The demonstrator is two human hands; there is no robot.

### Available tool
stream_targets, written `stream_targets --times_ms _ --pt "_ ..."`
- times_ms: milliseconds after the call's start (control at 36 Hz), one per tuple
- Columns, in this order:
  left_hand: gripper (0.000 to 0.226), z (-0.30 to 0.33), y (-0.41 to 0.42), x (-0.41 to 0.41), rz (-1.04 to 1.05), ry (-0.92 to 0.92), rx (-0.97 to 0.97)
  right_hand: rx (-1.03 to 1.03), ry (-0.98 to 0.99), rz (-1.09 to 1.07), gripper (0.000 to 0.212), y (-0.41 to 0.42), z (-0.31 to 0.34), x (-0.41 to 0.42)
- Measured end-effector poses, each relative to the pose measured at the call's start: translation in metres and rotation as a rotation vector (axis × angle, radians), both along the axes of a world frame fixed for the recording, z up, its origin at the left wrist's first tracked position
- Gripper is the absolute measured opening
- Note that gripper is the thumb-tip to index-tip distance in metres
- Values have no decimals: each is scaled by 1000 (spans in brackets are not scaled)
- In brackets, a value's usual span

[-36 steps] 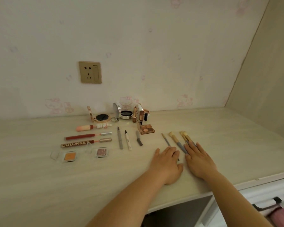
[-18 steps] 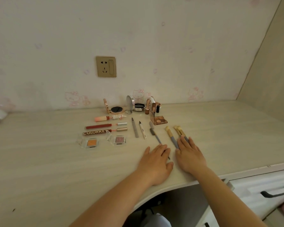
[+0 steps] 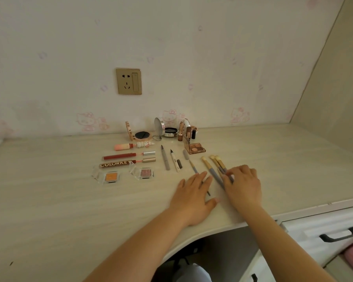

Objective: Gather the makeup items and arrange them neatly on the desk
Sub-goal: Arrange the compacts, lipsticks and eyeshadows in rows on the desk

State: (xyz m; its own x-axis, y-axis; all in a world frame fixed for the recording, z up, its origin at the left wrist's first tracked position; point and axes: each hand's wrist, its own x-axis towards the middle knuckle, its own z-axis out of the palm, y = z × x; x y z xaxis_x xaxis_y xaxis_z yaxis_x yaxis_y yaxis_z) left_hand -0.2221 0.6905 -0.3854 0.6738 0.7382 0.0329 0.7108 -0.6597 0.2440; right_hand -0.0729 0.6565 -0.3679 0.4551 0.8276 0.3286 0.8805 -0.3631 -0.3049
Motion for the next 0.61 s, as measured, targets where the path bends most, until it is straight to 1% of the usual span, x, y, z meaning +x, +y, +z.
stream_targets --times_ms 83,194,278,361,500,611 --pt "64 1 4 5 -39 -3 16 -118 -130 -82 32 -2 6 5" --pt "57 2 12 15 -99 9 56 -228 -180 -96 39 -2 8 5" --pt "53 3 17 22 -132 30 76 -244 -167 -103 43 0 8 6" --pt "51 4 19 24 -136 33 60 -236 -144 -100 42 2 7 7" --pt "53 1 20 23 -90 28 71 -232 -109 -86 42 16 9 7" --pt "56 -1 21 22 -51 28 30 -228 -97 -81 37 31 9 5"
